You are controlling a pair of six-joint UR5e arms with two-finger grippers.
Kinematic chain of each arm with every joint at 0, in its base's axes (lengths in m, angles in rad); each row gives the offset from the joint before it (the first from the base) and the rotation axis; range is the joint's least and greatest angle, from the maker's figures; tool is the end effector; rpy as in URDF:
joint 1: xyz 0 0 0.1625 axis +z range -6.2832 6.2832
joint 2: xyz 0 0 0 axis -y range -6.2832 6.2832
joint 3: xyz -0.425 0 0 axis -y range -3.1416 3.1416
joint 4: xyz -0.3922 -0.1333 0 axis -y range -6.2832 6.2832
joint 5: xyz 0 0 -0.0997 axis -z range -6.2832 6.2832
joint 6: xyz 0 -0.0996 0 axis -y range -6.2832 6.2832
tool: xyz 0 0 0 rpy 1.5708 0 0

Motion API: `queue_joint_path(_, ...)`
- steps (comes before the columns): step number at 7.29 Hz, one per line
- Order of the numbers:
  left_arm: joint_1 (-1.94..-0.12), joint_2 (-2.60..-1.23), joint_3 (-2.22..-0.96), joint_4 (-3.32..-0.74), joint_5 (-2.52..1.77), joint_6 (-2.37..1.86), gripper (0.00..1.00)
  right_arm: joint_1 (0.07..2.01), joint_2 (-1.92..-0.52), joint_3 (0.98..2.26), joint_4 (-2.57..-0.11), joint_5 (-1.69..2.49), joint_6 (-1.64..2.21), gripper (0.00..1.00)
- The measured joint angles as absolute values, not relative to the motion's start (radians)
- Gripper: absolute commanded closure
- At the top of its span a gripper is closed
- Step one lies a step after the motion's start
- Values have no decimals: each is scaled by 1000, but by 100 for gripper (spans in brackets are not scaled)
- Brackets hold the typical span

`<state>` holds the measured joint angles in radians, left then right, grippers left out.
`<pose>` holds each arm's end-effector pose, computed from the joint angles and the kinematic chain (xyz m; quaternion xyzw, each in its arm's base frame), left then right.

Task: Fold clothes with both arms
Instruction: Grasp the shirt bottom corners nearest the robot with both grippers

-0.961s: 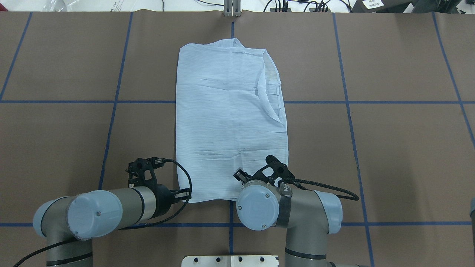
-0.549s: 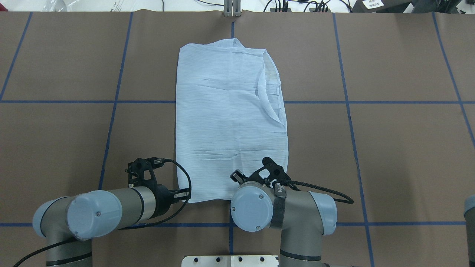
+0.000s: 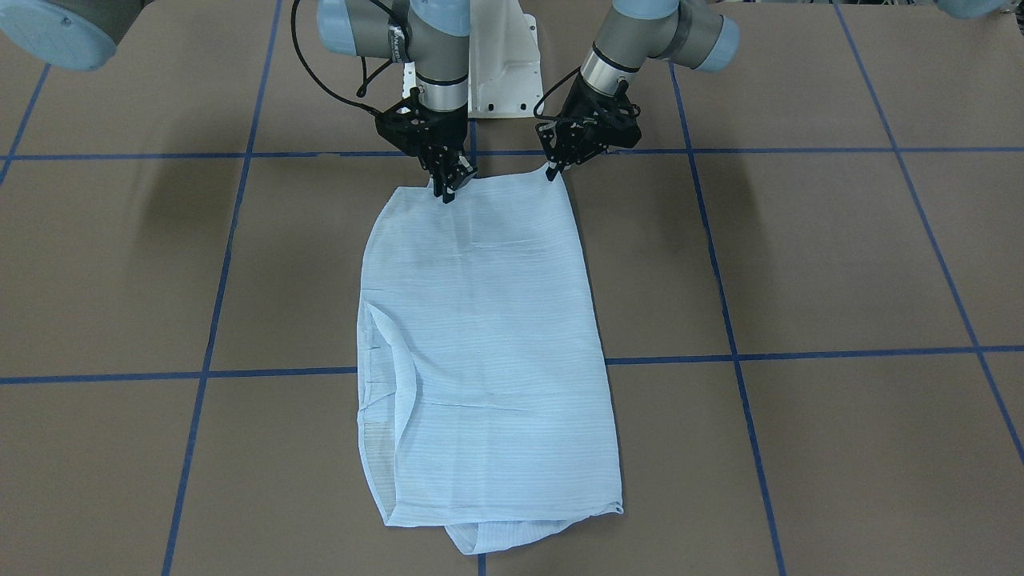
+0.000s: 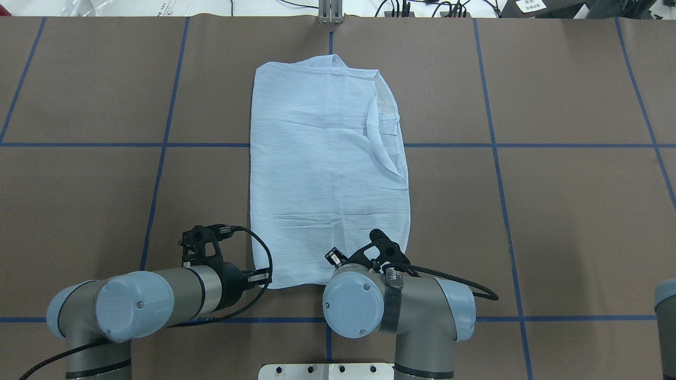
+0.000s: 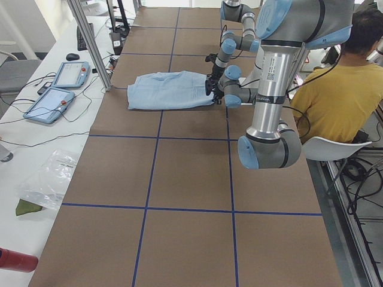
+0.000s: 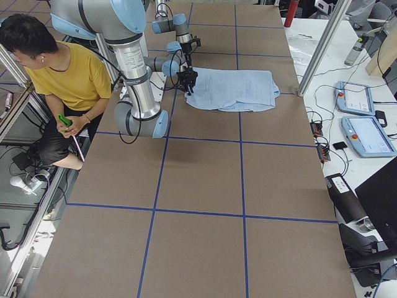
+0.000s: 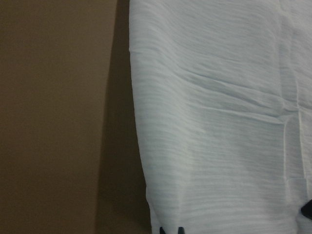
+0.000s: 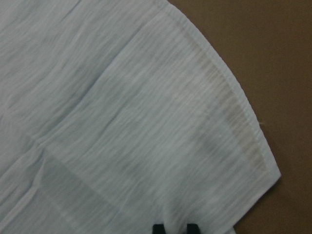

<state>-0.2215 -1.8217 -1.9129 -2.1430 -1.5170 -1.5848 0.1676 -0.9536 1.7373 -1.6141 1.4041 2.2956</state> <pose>0.5173 -0.2586 0.3026 0.0793 0.5447 -0.1128 0.8272 -0.6293 -0.2584 0.2375 -0.0245 -0.3680 0.4281 0.8251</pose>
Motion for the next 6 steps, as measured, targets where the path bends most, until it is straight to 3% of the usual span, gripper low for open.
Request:
queue_joint_path(5,-221,-1824,-1911,-2143,-1518,-1582,100,169,-960,1791,-1646,1406,2297,100)
queue_joint_path(6,-221,-1825,-1911,-2143,-1518,-1580,100,170,-962,1803,-1656,1407,2294,2)
